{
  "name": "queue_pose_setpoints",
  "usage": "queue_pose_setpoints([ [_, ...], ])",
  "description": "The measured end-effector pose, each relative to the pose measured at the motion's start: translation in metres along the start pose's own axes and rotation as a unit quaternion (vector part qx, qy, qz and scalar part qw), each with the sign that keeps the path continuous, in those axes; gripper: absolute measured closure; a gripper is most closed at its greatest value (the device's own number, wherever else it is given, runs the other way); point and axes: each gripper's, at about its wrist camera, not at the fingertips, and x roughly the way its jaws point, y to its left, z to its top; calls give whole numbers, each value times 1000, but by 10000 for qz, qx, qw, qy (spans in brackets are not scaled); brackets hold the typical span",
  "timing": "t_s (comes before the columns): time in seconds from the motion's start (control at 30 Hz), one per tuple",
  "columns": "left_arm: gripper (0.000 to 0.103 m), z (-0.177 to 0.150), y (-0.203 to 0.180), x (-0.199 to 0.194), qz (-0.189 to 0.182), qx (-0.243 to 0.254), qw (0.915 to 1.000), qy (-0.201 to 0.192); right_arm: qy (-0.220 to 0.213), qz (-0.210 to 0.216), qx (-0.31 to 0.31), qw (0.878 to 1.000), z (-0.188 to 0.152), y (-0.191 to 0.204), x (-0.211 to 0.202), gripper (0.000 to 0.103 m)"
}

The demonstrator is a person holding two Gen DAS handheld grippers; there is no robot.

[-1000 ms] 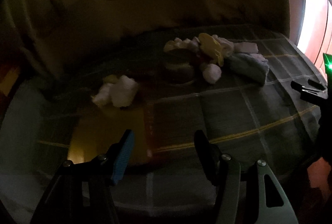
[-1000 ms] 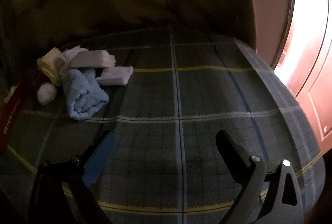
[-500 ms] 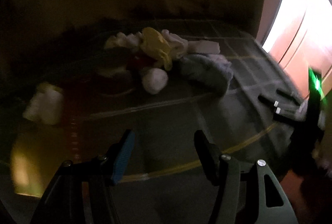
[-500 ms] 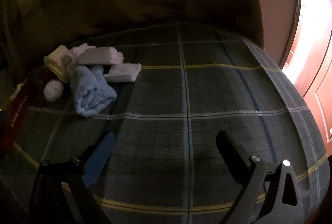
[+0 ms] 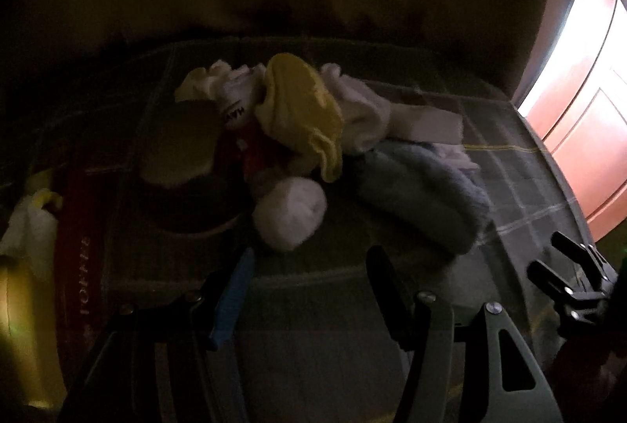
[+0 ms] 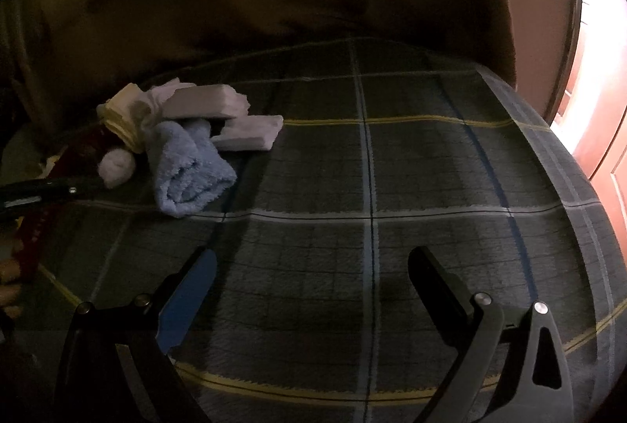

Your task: Organize soft objects

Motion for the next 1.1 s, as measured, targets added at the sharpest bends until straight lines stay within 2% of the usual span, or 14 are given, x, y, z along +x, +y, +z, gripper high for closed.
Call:
queue_pose_setpoints([
  [0.33, 42, 10, 12, 30, 7, -139, 9998, 128, 77, 146, 13, 9999, 0, 0, 2, 5],
  [0.47, 42, 12, 8, 36, 4, -35, 9999, 149, 90, 164, 12, 9998, 1, 0, 3, 5],
  [0.53, 42, 15, 6, 40, 132, 110, 9997, 146, 97, 164, 18, 9998, 1, 0, 3, 5],
  [0.57, 45, 15, 2, 41, 188, 220, 9994, 165, 101, 164, 23, 9998, 1, 0, 3, 5],
  [0.6, 59, 16, 0, 42, 219, 295, 9992, 170, 103, 162, 26, 9998, 1, 0, 3, 5],
  [0.63, 79, 17, -2, 42, 263, 360, 9989, 154, 108, 151, 31, 9998, 1, 0, 4, 5],
  [0.67, 81, 18, -2, 42, 267, 345, 9989, 152, 112, 153, 31, 9998, 1, 0, 4, 5],
  [0.8, 84, 17, 9, 35, -89, -78, 9999, 105, 135, 134, 36, 9998, 1, 0, 5, 5],
  [1.1, 84, -10, 1, -11, -412, -293, 9987, -76, 196, 87, 15, 9998, 3, 1, 9, 5],
])
